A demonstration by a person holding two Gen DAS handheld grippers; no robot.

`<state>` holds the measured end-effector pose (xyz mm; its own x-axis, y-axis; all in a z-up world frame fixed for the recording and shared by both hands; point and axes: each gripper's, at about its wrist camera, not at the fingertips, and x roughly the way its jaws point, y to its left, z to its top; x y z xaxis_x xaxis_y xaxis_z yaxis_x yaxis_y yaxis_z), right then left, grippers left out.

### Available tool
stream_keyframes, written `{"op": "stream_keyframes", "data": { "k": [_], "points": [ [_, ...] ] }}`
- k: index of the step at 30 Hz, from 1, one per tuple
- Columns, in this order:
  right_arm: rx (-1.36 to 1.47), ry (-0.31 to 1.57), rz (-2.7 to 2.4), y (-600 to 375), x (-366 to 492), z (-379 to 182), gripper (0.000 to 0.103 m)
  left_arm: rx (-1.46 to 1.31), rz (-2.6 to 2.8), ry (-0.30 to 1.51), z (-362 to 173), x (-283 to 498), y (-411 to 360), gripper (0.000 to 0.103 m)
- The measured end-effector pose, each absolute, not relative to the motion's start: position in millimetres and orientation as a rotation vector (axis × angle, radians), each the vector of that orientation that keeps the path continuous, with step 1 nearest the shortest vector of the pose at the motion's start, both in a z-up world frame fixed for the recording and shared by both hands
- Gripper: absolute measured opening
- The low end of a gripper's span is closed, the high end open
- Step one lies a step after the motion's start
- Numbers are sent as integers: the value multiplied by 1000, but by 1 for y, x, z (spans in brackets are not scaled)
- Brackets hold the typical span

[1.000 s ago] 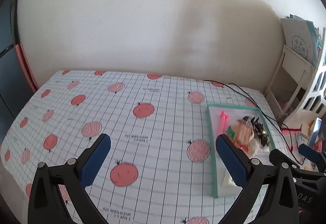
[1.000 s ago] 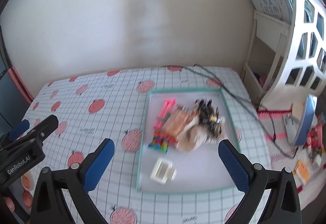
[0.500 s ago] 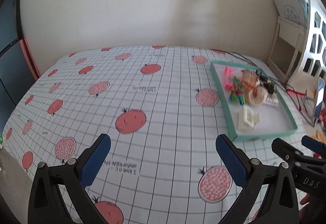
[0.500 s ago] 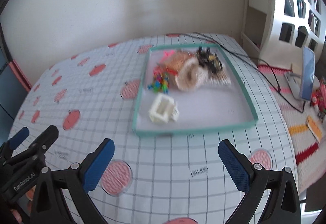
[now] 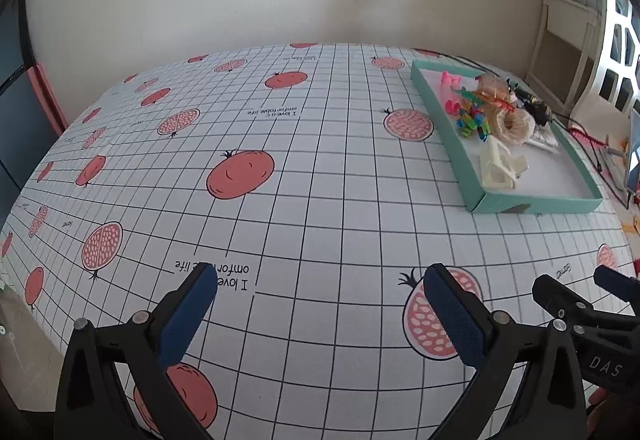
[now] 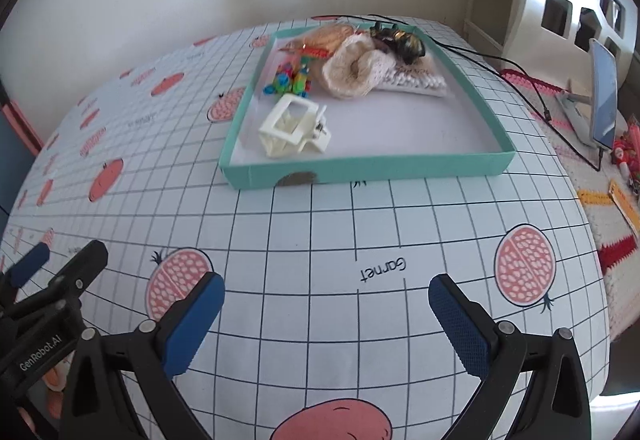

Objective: Organize objects

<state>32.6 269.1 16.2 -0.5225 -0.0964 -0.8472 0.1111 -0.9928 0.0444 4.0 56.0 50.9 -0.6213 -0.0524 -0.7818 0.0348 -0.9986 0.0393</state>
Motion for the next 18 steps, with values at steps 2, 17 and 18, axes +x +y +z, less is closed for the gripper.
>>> {"op": "stream_keyframes", "data": {
  "k": [2,17,18],
  "points": [
    [1471,42,-2646,267,32,13,103,1383,-2763,-20,42,1,54,103],
    [1533,28,-2666,275,28,-6,103,1477,-2680,60,15,-8,38,103],
    [1536,33,-2671,275,28,-7,103,1480,-2680,61,14,-8,38,103]
  ]
}}
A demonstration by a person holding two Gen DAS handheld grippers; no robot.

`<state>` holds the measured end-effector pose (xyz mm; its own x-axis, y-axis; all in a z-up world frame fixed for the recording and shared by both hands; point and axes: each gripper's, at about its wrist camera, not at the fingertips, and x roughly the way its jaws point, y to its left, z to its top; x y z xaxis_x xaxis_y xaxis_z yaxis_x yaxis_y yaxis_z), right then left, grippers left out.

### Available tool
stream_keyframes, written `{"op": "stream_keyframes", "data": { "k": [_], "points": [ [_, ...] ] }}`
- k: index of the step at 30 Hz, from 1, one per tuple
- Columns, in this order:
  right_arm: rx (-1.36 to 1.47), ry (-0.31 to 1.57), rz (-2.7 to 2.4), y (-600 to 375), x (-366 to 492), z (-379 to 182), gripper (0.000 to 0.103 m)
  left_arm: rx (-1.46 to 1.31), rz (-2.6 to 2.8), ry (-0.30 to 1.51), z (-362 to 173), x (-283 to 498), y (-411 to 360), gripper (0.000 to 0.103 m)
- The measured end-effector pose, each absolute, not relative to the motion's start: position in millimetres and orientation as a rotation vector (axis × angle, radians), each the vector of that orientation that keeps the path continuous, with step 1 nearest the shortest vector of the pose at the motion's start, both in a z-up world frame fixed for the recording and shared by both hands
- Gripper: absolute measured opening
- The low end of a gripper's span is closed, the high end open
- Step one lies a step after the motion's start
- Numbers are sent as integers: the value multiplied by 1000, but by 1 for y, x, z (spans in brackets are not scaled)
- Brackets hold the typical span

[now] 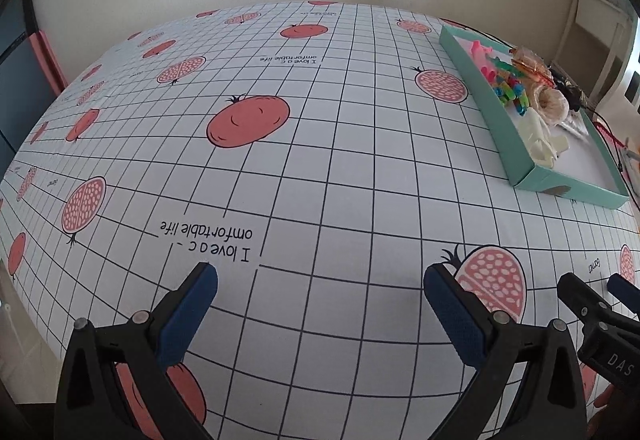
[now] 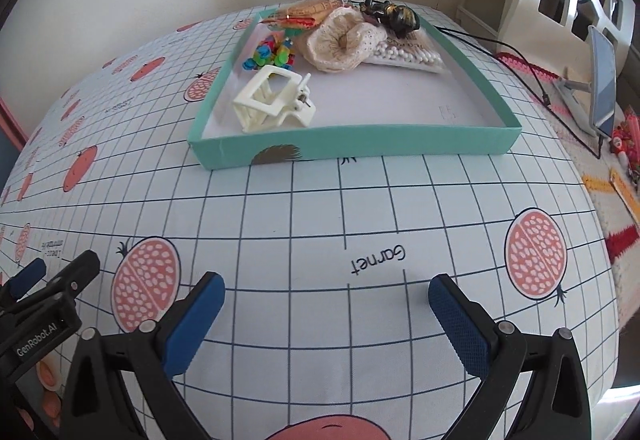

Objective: Organize objects

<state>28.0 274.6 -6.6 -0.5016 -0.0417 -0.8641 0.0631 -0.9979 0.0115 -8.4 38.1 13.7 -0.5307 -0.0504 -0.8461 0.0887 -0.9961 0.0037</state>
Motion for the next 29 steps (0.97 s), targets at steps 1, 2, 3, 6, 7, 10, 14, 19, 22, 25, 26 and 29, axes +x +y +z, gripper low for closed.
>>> {"op": "stream_keyframes", "data": {
  "k": [1,2,3,6,7,10,14,19,22,25,26,29],
  "points": [
    [1535,50,-2677,274,28,-7,103,1482,-2679,62,13,-8,38,103],
    [1539,65,-2680,274,28,-8,103,1488,-2677,62,12,-9,38,103],
    [1541,82,-2684,273,28,-8,103,1495,-2673,64,10,-9,37,103],
    [1535,85,-2688,273,28,-9,103,1496,-2669,82,8,-9,35,103],
    [1535,86,-2688,273,28,-9,103,1495,-2669,84,8,-9,35,103],
    [1537,85,-2687,272,28,-9,103,1482,-2675,84,8,-7,35,103],
    [1530,85,-2693,271,29,-9,103,1469,-2681,85,8,-7,36,103],
    [1519,86,-2701,271,30,-10,103,1459,-2685,86,8,-6,36,103],
    [1512,87,-2704,271,31,-10,103,1456,-2687,86,8,-6,36,103],
    [1510,85,-2707,271,31,-10,103,1459,-2685,86,8,-6,36,103],
    [1510,85,-2707,271,31,-10,103,1460,-2685,87,9,-6,36,103],
    [1509,85,-2706,272,31,-10,103,1459,-2686,87,9,-6,36,103]
  ]
}}
